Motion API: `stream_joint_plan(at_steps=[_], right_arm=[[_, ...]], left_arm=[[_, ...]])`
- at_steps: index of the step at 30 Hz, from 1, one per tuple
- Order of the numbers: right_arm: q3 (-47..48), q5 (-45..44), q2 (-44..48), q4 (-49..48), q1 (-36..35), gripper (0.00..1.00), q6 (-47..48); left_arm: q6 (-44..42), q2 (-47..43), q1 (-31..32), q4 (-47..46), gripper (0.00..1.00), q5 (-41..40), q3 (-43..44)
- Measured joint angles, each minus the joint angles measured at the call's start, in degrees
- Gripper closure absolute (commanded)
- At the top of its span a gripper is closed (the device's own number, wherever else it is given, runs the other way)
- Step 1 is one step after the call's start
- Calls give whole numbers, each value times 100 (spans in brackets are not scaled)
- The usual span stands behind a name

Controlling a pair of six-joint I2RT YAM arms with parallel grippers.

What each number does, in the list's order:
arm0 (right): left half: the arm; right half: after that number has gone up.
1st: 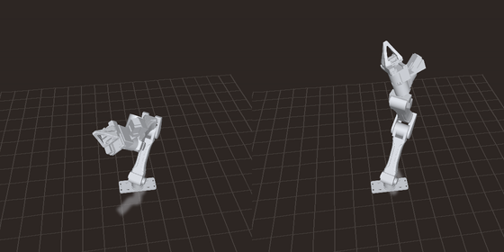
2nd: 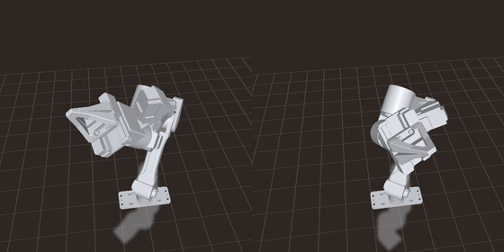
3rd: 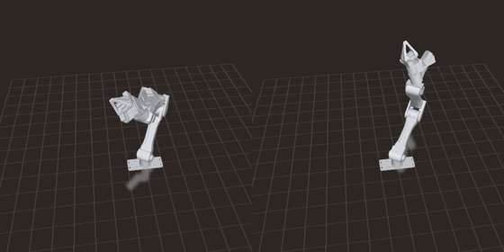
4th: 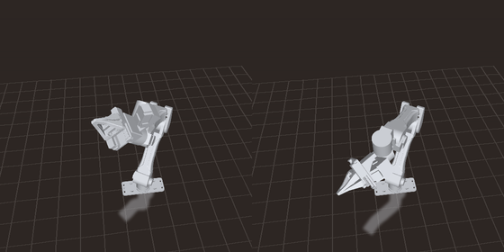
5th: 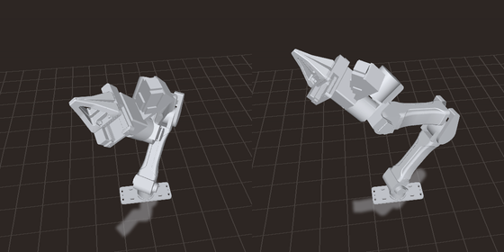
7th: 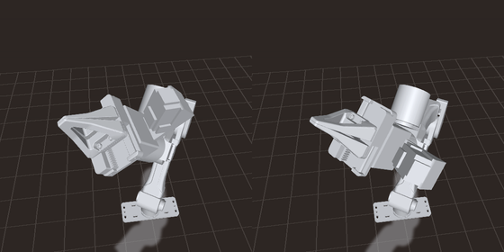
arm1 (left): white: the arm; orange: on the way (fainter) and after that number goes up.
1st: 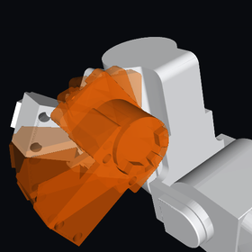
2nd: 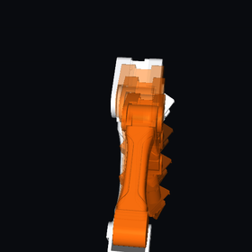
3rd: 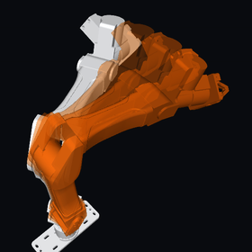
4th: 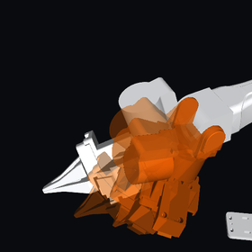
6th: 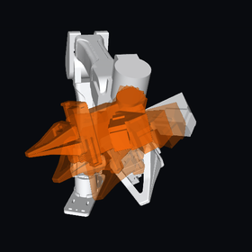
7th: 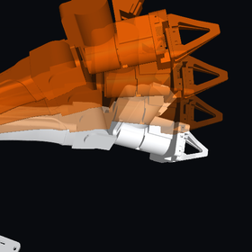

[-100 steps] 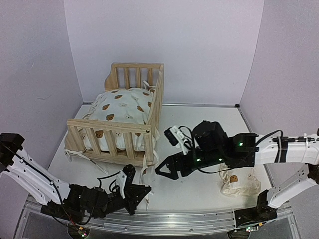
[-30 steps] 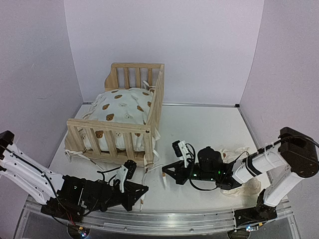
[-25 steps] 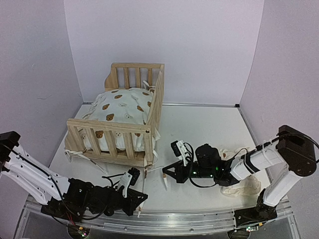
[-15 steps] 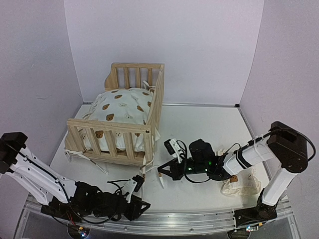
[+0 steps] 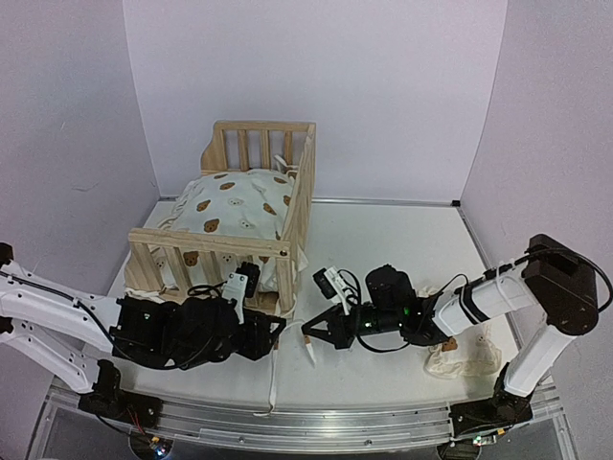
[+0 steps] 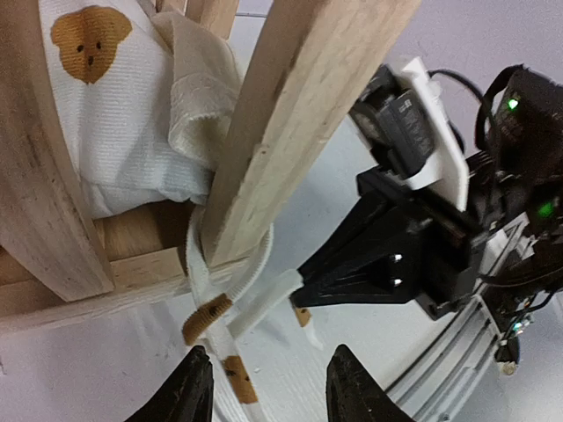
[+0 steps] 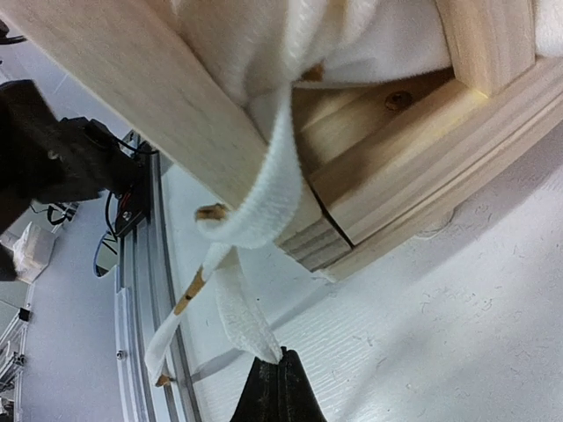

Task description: Set up the pet bed

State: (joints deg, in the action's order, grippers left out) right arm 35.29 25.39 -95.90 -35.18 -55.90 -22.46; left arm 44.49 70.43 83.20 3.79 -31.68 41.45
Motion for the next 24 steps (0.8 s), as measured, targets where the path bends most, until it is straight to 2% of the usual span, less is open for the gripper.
stream_joint_plan(at_steps=[6,10,14,19,24], right_arm=[[0,127,101,22,0,100,20],[0,219,101,22,0,100,20],[0,275,101,20,0,100,20],[0,313,101,20,0,100,15],[0,205,101,15,0,100,-70]], left_arm=[[-782,525,-385,317,55,216,278],[-1250,870,-529,387,59,262,509],[-1519,1172,-616,426,68,181,708],[-1838,1526,-691,483,87,149,986],[-2006,1602,-704,581,91,144,1010]])
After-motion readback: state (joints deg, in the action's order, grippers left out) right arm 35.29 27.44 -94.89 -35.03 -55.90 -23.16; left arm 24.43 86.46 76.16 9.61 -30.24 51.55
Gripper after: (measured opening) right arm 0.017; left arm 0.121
